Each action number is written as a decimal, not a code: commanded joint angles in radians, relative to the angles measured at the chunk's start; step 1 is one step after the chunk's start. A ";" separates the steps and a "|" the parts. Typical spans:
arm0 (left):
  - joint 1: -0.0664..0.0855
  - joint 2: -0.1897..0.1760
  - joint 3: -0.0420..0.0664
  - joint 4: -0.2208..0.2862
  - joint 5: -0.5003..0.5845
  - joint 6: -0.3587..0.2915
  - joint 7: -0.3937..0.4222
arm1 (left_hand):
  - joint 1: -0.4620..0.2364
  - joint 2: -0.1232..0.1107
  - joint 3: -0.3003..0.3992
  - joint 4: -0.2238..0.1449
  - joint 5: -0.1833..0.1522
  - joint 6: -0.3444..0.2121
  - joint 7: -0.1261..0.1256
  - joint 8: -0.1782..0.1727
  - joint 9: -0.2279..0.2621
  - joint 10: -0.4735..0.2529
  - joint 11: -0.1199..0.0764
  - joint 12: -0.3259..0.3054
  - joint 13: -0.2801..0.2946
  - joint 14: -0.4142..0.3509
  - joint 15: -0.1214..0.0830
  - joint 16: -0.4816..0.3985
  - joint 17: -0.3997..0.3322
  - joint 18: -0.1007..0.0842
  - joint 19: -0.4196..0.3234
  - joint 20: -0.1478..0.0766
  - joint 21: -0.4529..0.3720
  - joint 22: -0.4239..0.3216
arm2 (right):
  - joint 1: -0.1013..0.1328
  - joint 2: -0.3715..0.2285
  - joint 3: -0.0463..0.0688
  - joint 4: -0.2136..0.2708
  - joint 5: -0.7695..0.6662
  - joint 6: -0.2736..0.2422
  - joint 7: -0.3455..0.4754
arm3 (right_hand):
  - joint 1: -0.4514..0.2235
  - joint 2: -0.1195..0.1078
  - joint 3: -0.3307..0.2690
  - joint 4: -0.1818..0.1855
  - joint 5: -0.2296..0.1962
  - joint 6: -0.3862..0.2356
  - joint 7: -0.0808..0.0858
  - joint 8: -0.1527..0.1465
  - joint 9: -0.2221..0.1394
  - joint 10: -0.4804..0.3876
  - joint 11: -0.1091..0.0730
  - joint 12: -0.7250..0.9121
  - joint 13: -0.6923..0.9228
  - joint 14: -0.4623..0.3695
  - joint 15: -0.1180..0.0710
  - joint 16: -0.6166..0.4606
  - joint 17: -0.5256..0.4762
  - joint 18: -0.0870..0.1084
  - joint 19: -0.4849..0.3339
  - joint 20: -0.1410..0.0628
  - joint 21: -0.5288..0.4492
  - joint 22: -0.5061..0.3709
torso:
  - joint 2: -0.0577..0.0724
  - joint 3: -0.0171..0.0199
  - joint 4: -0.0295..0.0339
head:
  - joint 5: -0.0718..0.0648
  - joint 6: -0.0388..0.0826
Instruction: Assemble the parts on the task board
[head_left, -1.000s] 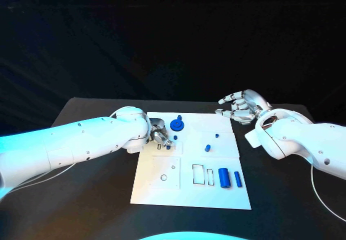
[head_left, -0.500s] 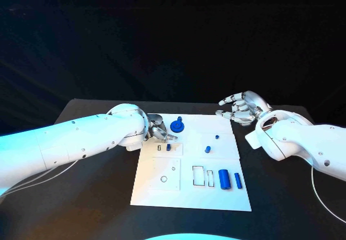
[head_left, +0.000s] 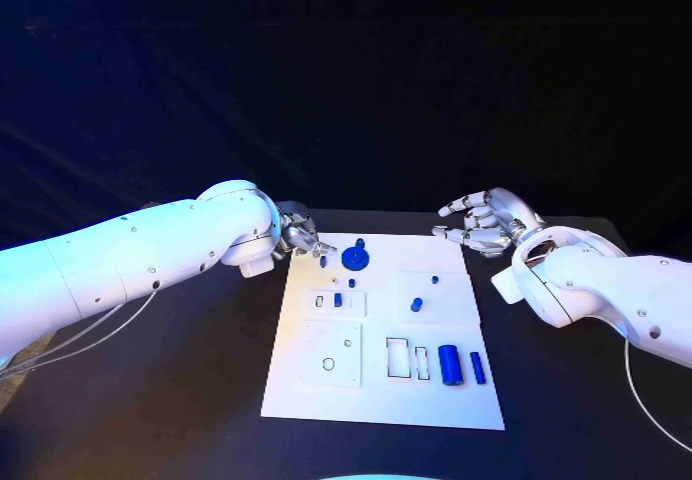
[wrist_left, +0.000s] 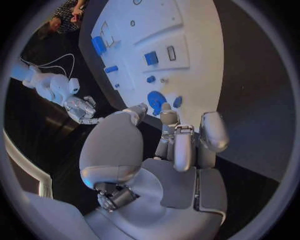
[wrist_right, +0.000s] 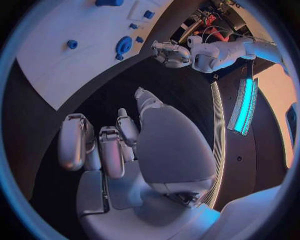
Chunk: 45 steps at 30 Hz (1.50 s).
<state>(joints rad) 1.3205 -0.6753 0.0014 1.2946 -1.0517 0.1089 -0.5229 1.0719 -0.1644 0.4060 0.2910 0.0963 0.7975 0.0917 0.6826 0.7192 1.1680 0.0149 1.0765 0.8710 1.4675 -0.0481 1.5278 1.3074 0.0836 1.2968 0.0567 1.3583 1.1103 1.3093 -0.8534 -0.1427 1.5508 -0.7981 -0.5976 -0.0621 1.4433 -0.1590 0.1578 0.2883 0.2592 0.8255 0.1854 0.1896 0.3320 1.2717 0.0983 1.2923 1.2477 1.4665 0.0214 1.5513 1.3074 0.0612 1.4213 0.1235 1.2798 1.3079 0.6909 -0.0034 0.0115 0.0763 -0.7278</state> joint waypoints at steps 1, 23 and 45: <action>0.011 0.020 0.001 -0.040 0.029 0.043 0.013 | 0.007 -0.003 -0.001 0.000 0.001 -0.021 0.009 -0.026 -0.019 -0.008 0.010 -0.002 -0.007 0.077 0.010 -0.003 0.183 0.013 -0.003 0.005 -0.003 -0.001 | -0.001 -0.001 0.000 0.000 -0.006 0.007 0.014 | -0.009 -0.002 0.003 0.002 0.003 -0.002 -0.002 0.003 -0.001 -0.009 0.000 -0.006 -0.001 0.089 0.002 -0.004 0.204 0.008 -0.006 0.002 -0.004 0.073 | 0.002 -0.0009 0.0008 | 0.001 0.003; 0.021 0.148 -0.016 -0.254 -0.027 0.161 0.011 | -0.045 -0.004 -0.051 0.003 -0.006 -0.003 0.013 -0.039 -0.047 -0.012 0.016 0.009 -0.009 0.078 0.017 0.002 0.189 0.013 -0.002 0.016 -0.001 0.004 | 0.000 -0.001 0.000 0.003 -0.006 0.010 0.014 | -0.009 -0.002 0.003 0.002 0.003 -0.002 -0.002 0.003 -0.001 -0.009 0.000 -0.006 -0.001 0.089 0.002 -0.004 0.204 0.008 -0.006 0.002 -0.004 0.073 | 0.006 -0.0046 -0.0051 | 0.006 -0.003; 0.007 0.188 -0.040 -0.321 0.000 0.206 0.031 | -0.036 0.003 -0.091 -0.001 -0.004 0.000 0.013 -0.041 -0.059 -0.018 0.016 0.013 -0.014 0.078 0.018 0.003 0.190 0.014 -0.005 0.017 -0.002 0.003 | 0.000 0.002 0.000 0.003 -0.006 0.011 0.014 | -0.010 -0.001 0.005 0.000 0.004 -0.002 -0.002 0.005 -0.002 -0.008 0.000 -0.005 -0.002 0.089 0.001 -0.004 0.204 0.008 -0.005 0.002 -0.004 0.073 | 0.004 -0.0033 -0.0034 | 0.004 -0.008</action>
<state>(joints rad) 1.3284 -0.4908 -0.0387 0.9757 -1.0664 0.2860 -0.5120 1.0299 -0.1614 0.3198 0.2909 0.0924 0.7922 0.1036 0.6459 0.6615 1.1542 0.0287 1.0862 0.8569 1.4649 -0.0353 1.5279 1.3073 0.0837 1.2952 0.0662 1.3583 1.1132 1.3092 -0.8525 -0.1426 1.5523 -0.7980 -0.5973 -0.0607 1.4435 -0.1591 0.1578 0.2883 0.2592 0.8254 0.1854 0.1895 0.3311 1.2718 0.0983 1.2923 1.2469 1.4665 0.0214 1.5513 1.3078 0.0612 1.4214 0.1235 1.2798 1.3074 0.6950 -0.0063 0.0076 0.0812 -0.7363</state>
